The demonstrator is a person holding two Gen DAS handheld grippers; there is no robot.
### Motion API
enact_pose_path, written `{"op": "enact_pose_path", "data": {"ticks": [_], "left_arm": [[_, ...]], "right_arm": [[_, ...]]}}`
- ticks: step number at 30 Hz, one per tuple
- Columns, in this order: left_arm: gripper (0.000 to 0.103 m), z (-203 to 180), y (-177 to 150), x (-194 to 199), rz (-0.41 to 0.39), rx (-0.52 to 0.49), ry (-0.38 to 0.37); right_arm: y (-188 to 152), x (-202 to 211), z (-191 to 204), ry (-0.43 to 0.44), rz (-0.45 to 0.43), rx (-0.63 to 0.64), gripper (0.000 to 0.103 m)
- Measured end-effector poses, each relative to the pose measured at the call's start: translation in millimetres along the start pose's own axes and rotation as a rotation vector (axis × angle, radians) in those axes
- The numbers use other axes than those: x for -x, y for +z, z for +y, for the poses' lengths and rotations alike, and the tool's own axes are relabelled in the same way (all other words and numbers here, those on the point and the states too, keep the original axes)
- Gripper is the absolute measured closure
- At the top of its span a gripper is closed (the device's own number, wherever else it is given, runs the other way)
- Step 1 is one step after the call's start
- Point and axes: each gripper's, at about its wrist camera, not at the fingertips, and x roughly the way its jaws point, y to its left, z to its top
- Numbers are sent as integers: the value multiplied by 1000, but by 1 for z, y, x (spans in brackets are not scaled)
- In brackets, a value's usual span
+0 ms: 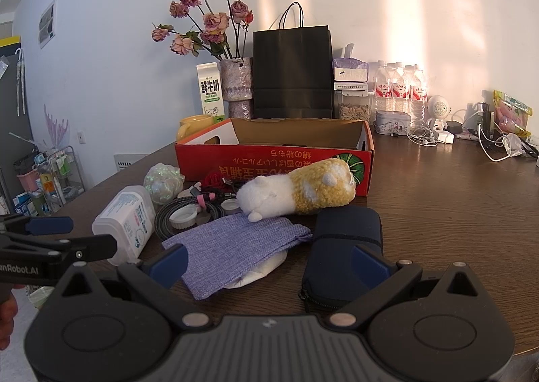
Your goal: Organize objects
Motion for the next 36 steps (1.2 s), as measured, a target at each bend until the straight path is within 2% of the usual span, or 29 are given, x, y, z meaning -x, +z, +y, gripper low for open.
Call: {"op": "enact_pose_path", "data": {"ticks": [36], "left_arm": [[0, -2, -4, -3, 9, 5, -1]], "right_arm": [[-1, -2, 0, -5, 7, 2, 0]]}}
